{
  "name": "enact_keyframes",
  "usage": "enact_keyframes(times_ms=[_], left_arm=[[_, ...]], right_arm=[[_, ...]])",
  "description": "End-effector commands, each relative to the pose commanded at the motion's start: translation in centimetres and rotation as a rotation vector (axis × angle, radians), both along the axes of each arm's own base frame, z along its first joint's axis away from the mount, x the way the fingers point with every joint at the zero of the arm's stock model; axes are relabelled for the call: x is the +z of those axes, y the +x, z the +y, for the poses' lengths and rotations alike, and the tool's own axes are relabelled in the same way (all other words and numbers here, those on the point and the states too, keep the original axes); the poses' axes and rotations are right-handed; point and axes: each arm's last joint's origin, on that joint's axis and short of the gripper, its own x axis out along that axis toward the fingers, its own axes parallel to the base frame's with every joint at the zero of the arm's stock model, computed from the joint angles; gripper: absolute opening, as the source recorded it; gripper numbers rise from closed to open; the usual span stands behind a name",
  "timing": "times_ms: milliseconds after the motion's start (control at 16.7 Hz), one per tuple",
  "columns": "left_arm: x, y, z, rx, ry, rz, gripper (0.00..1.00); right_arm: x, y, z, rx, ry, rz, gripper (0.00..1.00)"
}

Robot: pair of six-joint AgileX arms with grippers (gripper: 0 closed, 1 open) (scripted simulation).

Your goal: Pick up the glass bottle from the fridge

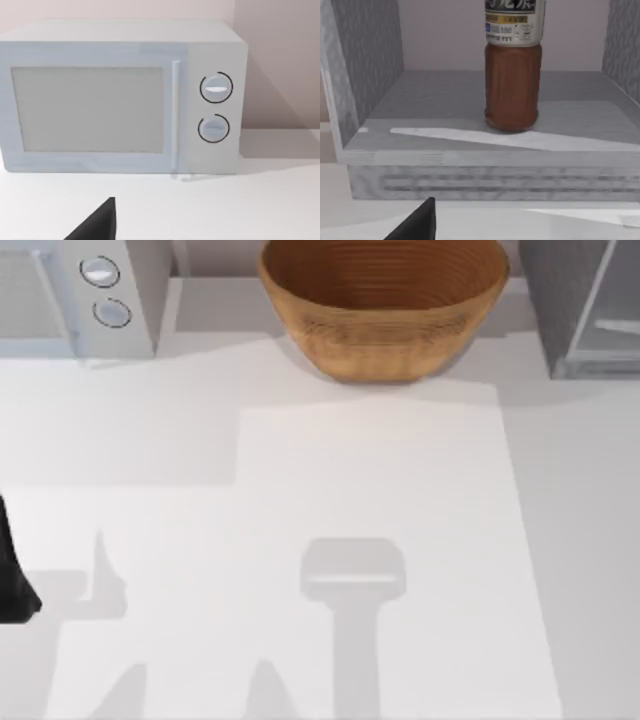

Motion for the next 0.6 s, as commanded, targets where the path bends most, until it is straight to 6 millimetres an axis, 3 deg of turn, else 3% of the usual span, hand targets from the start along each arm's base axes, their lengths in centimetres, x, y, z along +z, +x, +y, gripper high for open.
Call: enact_keyframes(times_ms=[360,600], left_arm=[[0.0,0.0,0.0,0.000,0.000,0.000,1.00],[0.0,0.0,0.0,0.000,0.000,0.000,1.00]], right_arm=[[-0.1,0.3,0.0,0.003,0.002,0.005,1.00],[-0.1,3.9,-0.9,-0.003,-0.001,0.009,1.00]])
